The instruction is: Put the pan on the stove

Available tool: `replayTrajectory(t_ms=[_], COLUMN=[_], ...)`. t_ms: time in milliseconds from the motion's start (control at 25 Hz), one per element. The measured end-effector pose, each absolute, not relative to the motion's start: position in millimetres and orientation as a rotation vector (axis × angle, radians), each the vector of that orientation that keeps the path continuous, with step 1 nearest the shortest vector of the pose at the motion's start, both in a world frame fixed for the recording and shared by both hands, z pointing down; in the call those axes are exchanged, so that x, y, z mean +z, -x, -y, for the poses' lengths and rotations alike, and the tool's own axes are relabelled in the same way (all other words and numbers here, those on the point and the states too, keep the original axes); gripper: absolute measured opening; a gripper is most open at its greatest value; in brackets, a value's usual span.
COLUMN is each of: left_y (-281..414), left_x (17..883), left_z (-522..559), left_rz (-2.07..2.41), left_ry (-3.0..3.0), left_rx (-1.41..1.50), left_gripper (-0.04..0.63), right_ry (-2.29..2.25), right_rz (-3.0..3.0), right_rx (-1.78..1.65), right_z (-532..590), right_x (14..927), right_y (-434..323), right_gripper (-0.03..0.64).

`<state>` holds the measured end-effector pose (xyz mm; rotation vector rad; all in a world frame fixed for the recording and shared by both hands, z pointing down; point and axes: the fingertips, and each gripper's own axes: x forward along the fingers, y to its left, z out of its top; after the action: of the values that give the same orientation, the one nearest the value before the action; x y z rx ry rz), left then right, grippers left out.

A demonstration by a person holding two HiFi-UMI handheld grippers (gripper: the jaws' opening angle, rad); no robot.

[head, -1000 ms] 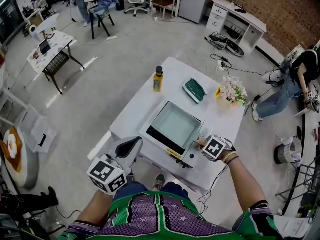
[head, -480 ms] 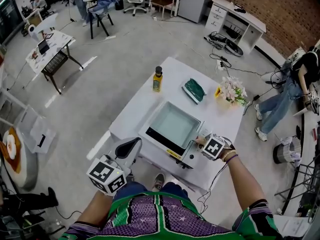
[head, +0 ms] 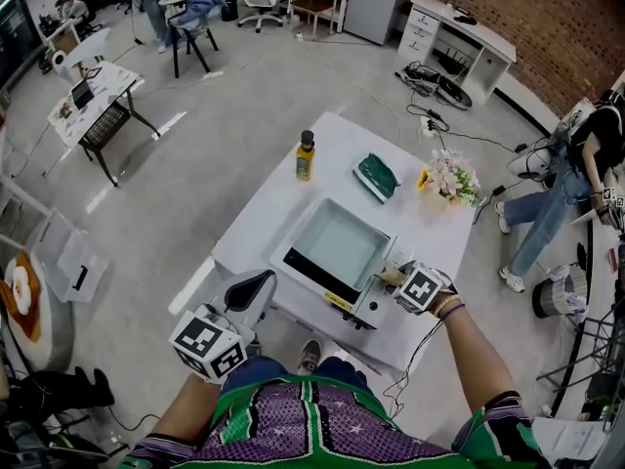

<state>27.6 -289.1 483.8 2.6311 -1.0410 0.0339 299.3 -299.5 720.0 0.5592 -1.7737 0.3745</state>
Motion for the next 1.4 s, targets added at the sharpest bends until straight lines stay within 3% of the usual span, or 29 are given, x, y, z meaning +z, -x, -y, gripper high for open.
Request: replayTrajectory(t_ms=[480, 1400], left_y=[-36.8, -53.1], left_x=[481.3, 468.7], left_z=[283.3, 277.5], left_rz=[0.983, 0.855], left_ry=[-2.648, -2.711], left_rx=[0.037, 0.021], left_gripper=[0.017, 0.017], right_ry=[-0.596, -0.773], right_rz=[1.817, 1.816], right_rx=[0.407, 0.365], right_z=[291.6, 275.4], right_x=[712.2, 658.4], right_y=[-307.2, -337.3], right_gripper=[0.232, 0.235])
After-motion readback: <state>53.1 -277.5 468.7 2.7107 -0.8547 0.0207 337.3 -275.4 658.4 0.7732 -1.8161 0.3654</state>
